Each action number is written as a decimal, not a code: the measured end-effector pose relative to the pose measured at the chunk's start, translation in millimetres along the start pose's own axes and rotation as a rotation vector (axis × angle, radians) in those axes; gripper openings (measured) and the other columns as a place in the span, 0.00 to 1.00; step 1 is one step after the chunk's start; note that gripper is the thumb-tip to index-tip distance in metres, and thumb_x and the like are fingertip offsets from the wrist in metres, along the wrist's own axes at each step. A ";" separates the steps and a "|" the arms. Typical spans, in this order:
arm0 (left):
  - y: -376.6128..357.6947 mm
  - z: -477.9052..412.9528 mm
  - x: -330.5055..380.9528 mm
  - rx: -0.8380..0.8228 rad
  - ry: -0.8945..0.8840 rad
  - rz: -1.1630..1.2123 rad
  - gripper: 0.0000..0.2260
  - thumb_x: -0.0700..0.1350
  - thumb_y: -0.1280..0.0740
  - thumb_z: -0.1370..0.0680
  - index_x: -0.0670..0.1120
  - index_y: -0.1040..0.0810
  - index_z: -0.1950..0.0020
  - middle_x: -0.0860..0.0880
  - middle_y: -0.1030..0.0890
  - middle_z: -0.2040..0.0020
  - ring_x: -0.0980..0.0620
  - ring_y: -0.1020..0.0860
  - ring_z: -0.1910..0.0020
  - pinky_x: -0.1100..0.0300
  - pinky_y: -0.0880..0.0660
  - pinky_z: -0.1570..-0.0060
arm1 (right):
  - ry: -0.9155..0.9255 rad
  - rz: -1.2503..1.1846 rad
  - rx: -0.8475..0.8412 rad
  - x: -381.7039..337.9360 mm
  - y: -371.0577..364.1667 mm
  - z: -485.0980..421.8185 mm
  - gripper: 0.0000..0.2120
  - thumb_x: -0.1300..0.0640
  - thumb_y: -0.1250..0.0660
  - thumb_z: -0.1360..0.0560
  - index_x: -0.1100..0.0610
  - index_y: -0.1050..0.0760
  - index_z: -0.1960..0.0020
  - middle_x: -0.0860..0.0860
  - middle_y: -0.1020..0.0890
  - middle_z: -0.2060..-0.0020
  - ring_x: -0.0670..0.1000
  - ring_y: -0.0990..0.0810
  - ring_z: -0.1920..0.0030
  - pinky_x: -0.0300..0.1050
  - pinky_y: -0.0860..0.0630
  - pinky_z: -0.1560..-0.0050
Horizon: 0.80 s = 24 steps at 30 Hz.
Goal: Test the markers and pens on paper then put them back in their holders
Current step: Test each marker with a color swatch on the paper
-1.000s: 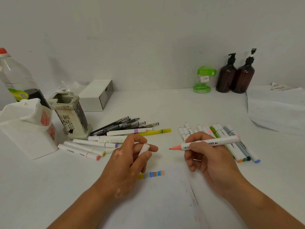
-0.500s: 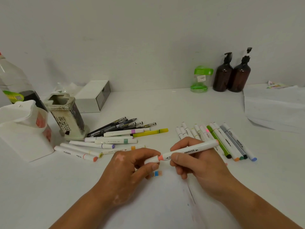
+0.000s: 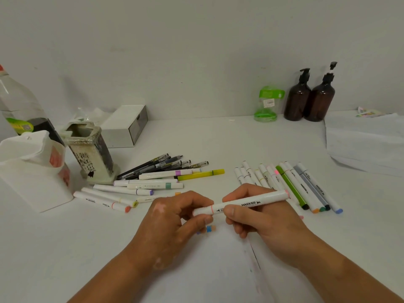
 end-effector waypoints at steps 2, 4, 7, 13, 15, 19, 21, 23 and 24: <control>5.5 -2.6 0.5 0.058 -0.007 0.000 0.08 0.54 0.31 0.28 0.63 0.21 0.50 0.61 0.17 0.56 0.58 0.17 0.57 0.69 0.22 0.57 | 0.018 -0.040 -0.013 -5.1 4.9 -1.4 0.12 0.48 0.24 0.30 0.53 0.15 0.50 0.56 0.15 0.63 0.51 0.19 0.66 0.41 0.23 0.65; 12.5 -3.7 -0.9 0.116 -0.016 -0.012 0.09 0.50 0.29 0.27 0.62 0.20 0.49 0.61 0.17 0.54 0.58 0.17 0.57 0.72 0.24 0.57 | -0.011 -0.136 -0.069 -7.0 11.5 -1.0 0.24 0.38 0.24 0.32 0.56 0.16 0.47 0.60 0.16 0.60 0.53 0.21 0.66 0.43 0.25 0.67; 16.7 -4.3 -5.1 0.134 -0.028 -0.078 0.10 0.45 0.26 0.27 0.59 0.18 0.49 0.61 0.19 0.51 0.56 0.19 0.54 0.72 0.24 0.55 | -0.127 -0.142 -0.215 -4.9 10.9 4.2 0.27 0.35 0.30 0.29 0.58 0.17 0.46 0.64 0.15 0.55 0.54 0.21 0.63 0.44 0.25 0.65; 4.2 -2.5 -7.5 0.090 -0.029 -0.112 0.16 0.43 0.24 0.27 0.59 0.19 0.43 0.62 0.20 0.52 0.55 0.20 0.56 0.67 0.23 0.54 | -0.157 0.421 -0.171 0.4 -1.3 6.5 0.11 0.45 0.26 0.35 0.41 0.18 0.53 0.50 0.15 0.69 0.47 0.14 0.65 0.36 0.22 0.61; 11.6 -3.2 -14.7 0.148 0.024 -0.054 0.18 0.42 0.24 0.27 0.59 0.20 0.42 0.63 0.20 0.51 0.55 0.20 0.57 0.68 0.23 0.57 | -0.110 0.541 -0.041 -2.8 11.2 2.6 0.07 0.49 0.25 0.33 0.41 0.18 0.55 0.46 0.16 0.69 0.41 0.19 0.70 0.34 0.25 0.63; 18.3 -3.8 -26.1 0.167 0.116 -0.019 0.09 0.45 0.25 0.25 0.58 0.18 0.50 0.61 0.19 0.57 0.54 0.22 0.61 0.69 0.25 0.62 | -0.051 0.893 0.353 -10.9 47.8 -8.7 0.03 0.49 0.26 0.29 0.43 0.19 0.58 0.39 0.18 0.67 0.39 0.21 0.66 0.29 0.29 0.66; 15.3 -3.1 -27.6 0.141 0.141 -0.018 0.06 0.46 0.26 0.25 0.57 0.17 0.52 0.61 0.19 0.59 0.56 0.22 0.62 0.69 0.26 0.63 | -0.075 1.082 0.363 -9.2 44.6 -20.0 0.05 0.47 0.28 0.28 0.45 0.19 0.53 0.42 0.19 0.68 0.41 0.22 0.64 0.30 0.31 0.65; 10.9 -2.6 -28.3 0.094 0.156 -0.009 0.04 0.46 0.26 0.25 0.56 0.16 0.53 0.60 0.19 0.61 0.58 0.23 0.65 0.70 0.27 0.65 | -0.096 1.259 0.316 -4.1 35.9 -31.9 0.08 0.45 0.31 0.27 0.46 0.20 0.50 0.43 0.20 0.65 0.42 0.22 0.62 0.37 0.27 0.62; 8.8 -2.4 -28.6 0.065 0.163 -0.011 0.03 0.47 0.26 0.24 0.55 0.16 0.53 0.61 0.20 0.62 0.59 0.23 0.65 0.70 0.27 0.65 | -0.109 1.323 0.294 -1.3 31.9 -36.7 0.09 0.45 0.33 0.27 0.47 0.21 0.50 0.43 0.20 0.64 0.45 0.21 0.61 0.41 0.24 0.61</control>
Point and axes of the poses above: each hand's wrist, its own z-axis away from the middle knuckle, its own y-axis out of the back of the hand, x = y × z, the point moved 7 cm from there along -z, towards the middle knuckle
